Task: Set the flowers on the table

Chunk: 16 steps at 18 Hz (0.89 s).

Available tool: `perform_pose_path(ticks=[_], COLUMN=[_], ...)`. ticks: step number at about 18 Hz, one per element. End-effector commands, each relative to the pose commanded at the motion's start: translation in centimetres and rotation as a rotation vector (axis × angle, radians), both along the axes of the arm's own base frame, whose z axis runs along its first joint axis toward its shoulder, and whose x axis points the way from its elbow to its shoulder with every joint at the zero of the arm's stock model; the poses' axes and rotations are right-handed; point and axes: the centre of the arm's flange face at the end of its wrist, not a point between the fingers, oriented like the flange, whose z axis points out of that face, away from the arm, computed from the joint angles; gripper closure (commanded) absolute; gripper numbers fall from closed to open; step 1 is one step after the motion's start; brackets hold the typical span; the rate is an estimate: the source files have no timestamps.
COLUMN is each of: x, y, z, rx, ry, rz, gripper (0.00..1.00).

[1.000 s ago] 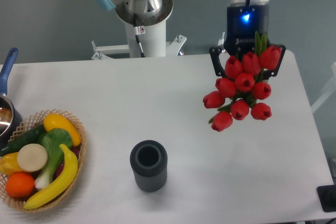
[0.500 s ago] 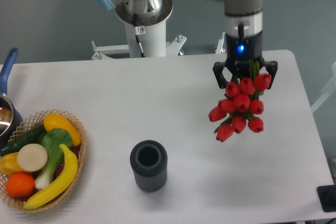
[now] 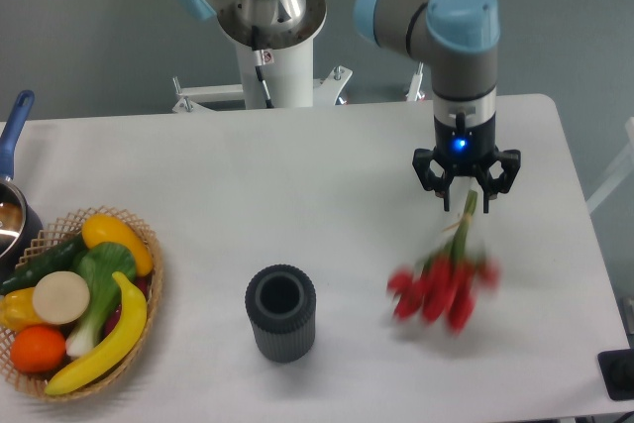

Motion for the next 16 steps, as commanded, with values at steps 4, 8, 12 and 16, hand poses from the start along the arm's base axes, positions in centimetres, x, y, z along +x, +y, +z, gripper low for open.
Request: perform_pose_path(ticks=[4,8,12,16], x=[-0.4,-0.8,-2.0,-2.5], y=[0.2,0.4,0.3,0.3], z=[-0.7,-0.1,0.9,1.8], rx=[-0.004,-0.025,-0.036,-0.077], ry=[-0.010,0.019,0.049,0.083], rz=[-0.002,-0.107,-0.156,-0.288], gripper=[0.41,0.00,0.00,0.00])
